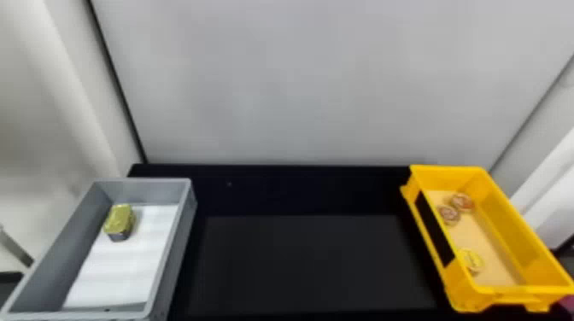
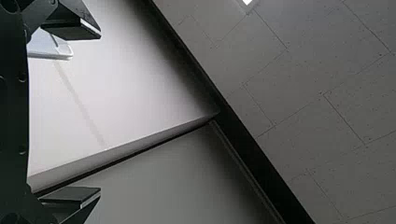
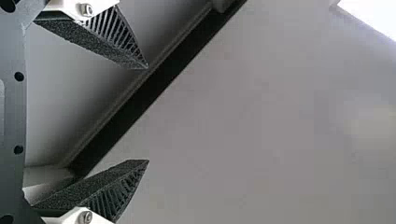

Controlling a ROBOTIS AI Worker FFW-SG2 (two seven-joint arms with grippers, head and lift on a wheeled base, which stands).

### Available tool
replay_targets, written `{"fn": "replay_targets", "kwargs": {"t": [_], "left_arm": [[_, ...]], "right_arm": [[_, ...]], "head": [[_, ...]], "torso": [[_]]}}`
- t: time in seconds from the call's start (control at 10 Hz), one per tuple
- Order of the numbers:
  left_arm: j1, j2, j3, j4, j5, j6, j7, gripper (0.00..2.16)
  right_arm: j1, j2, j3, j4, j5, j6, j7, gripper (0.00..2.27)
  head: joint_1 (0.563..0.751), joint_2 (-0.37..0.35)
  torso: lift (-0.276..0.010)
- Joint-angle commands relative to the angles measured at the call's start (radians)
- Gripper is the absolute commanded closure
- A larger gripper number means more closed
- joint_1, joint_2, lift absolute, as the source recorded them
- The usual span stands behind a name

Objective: Pick up the round yellow can and place it in the yellow rectangular box

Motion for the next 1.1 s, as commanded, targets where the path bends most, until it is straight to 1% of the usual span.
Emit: {"fn": "replay_targets", "kwargs": {"t": [0.0, 0.3, 0.5, 1.0], "left_arm": [[0.004, 0.002, 0.001, -0.002, 0.0, 0.0, 0.001, 0.1], [0.004, 0.003, 0.001, -0.002, 0.0, 0.001, 0.001, 0.1], [0.004, 0.008, -0.002, -0.004, 0.0, 0.003, 0.001, 0.1], [0.004, 0.008, -0.002, -0.004, 0.0, 0.004, 0.001, 0.1]], "right_arm": [[0.001, -0.005, 0.014, -0.001, 0.018, 0.0, -0.007, 0.06], [0.004, -0.004, 0.01, -0.001, 0.018, 0.02, -0.015, 0.06], [0.004, -0.002, 0.01, -0.003, 0.018, 0.021, -0.018, 0.06], [0.006, -0.002, 0.01, -0.005, 0.018, 0.024, -0.018, 0.07]], "head": [[0.694, -0.078], [0.694, -0.078], [0.694, -0.078], [0.694, -0.078]], "torso": [[-0.002], [-0.002], [-0.002], [-0.002]]}}
